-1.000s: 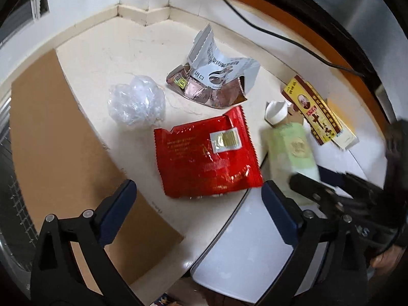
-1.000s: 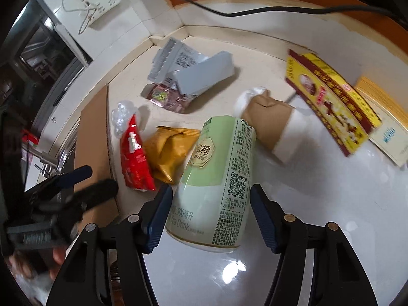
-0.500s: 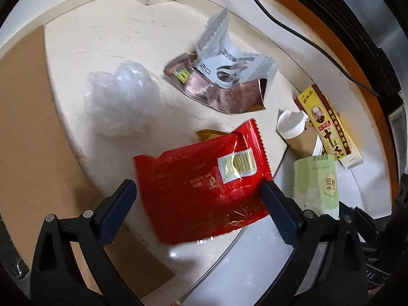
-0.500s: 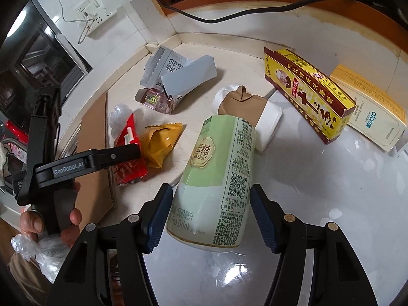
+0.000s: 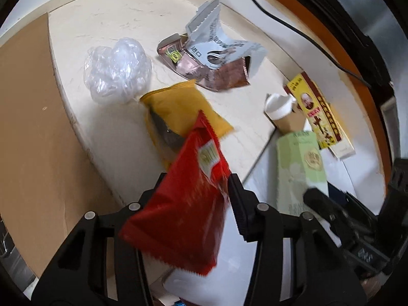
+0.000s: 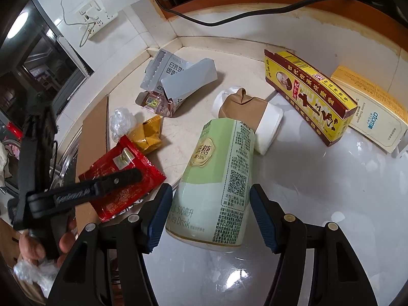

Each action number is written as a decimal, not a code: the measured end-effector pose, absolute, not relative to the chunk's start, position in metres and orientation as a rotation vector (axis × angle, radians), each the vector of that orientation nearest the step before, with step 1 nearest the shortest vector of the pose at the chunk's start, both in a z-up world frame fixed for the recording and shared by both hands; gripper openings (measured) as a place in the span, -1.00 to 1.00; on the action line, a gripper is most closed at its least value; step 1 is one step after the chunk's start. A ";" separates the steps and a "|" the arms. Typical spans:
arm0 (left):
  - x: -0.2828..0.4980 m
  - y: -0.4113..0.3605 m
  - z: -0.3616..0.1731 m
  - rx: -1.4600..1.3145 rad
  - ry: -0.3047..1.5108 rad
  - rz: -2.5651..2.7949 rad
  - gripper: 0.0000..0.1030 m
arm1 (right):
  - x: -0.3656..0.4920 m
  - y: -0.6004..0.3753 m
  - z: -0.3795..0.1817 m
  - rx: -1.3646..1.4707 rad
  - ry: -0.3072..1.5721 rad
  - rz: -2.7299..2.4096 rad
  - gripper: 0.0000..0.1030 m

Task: Collect trash
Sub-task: 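Grasp the red snack bag with the left tool while the right tool grasps the green drink bottle, then carry snack bag and drink bottle down over the black bin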

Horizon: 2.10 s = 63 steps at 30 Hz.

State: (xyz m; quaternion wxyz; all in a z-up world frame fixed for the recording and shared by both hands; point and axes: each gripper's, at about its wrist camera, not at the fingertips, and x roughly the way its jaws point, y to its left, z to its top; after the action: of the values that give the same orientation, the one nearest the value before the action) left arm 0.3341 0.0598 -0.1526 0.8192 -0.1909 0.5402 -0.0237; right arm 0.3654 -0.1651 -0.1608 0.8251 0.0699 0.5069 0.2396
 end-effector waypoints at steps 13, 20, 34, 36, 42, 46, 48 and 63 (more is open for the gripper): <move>0.275 0.049 -0.115 -0.354 1.053 -0.097 -0.97 | 0.348 -0.167 -0.157 0.145 1.072 0.525 0.17; 0.218 0.036 -0.075 -0.324 0.989 -0.118 -0.97 | 0.303 -0.176 -0.139 0.189 1.048 0.569 0.16; 0.094 0.052 -0.011 -0.262 0.847 -0.054 -0.97 | 0.189 -0.192 -0.066 0.194 0.921 0.617 0.16; 0.081 0.057 -0.007 -0.266 0.838 -0.049 -0.97 | 0.177 -0.189 -0.056 0.187 0.904 0.626 0.16; 0.047 0.068 -0.004 -0.260 0.821 -0.040 -0.97 | 0.132 -0.164 -0.035 0.138 0.862 0.663 0.17; 0.027 0.073 -0.008 -0.246 0.820 -0.034 -0.97 | 0.108 -0.146 -0.034 0.100 0.864 0.685 0.17; 0.018 0.076 -0.012 -0.230 0.823 -0.030 -0.97 | 0.097 -0.136 -0.037 0.071 0.874 0.690 0.17; -0.013 0.086 -0.065 -0.181 0.912 -0.001 -0.97 | 0.050 -0.087 -0.105 -0.071 0.970 0.704 0.17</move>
State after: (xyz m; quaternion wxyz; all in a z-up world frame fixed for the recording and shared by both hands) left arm -0.0131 0.0863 -0.0648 0.8939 -0.0872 0.4397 -0.0006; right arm 0.0499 -0.0872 -0.1051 0.8253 -0.0332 0.4562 0.3312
